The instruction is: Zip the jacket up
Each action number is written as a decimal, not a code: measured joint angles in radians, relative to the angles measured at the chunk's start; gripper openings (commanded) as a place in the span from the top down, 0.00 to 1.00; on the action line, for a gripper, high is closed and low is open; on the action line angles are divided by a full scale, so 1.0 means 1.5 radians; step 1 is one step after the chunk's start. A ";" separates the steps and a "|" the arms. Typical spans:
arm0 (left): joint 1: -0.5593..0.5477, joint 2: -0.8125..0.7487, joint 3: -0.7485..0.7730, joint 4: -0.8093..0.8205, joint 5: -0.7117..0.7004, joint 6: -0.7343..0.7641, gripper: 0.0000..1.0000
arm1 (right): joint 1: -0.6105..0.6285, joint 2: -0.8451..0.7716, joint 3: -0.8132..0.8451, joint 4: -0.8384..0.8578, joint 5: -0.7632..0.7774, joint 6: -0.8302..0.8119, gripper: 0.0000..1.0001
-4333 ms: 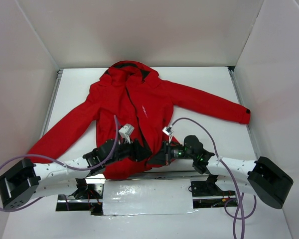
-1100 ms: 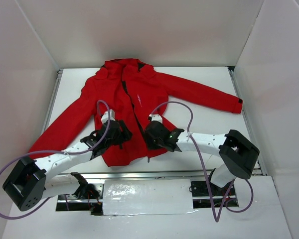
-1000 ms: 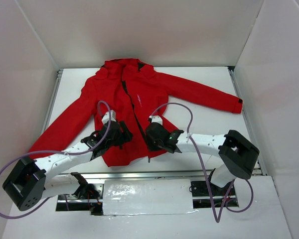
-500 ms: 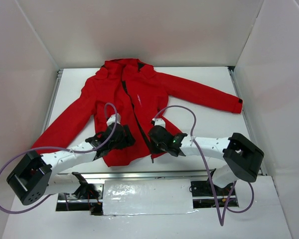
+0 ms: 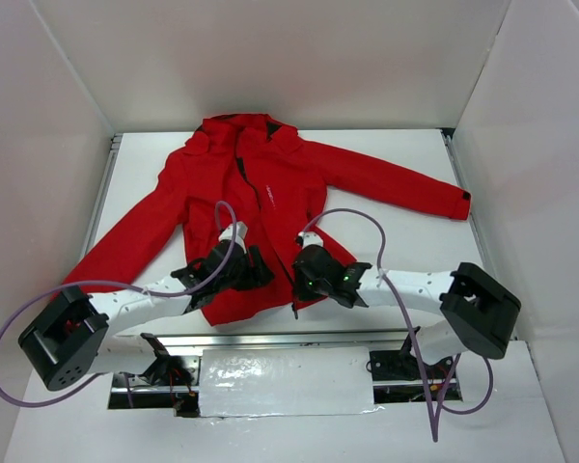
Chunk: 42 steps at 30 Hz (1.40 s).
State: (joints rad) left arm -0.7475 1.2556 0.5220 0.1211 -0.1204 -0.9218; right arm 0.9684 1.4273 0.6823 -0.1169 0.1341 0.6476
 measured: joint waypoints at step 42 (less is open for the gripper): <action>-0.048 0.059 -0.027 0.119 0.090 0.003 0.36 | -0.037 -0.079 -0.055 -0.041 0.007 0.002 0.58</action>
State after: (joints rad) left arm -0.8188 1.3445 0.4808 0.2993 0.0151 -0.9180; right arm 0.9127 1.3083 0.5991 -0.1787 0.1448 0.6510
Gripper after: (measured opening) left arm 0.631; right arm 0.239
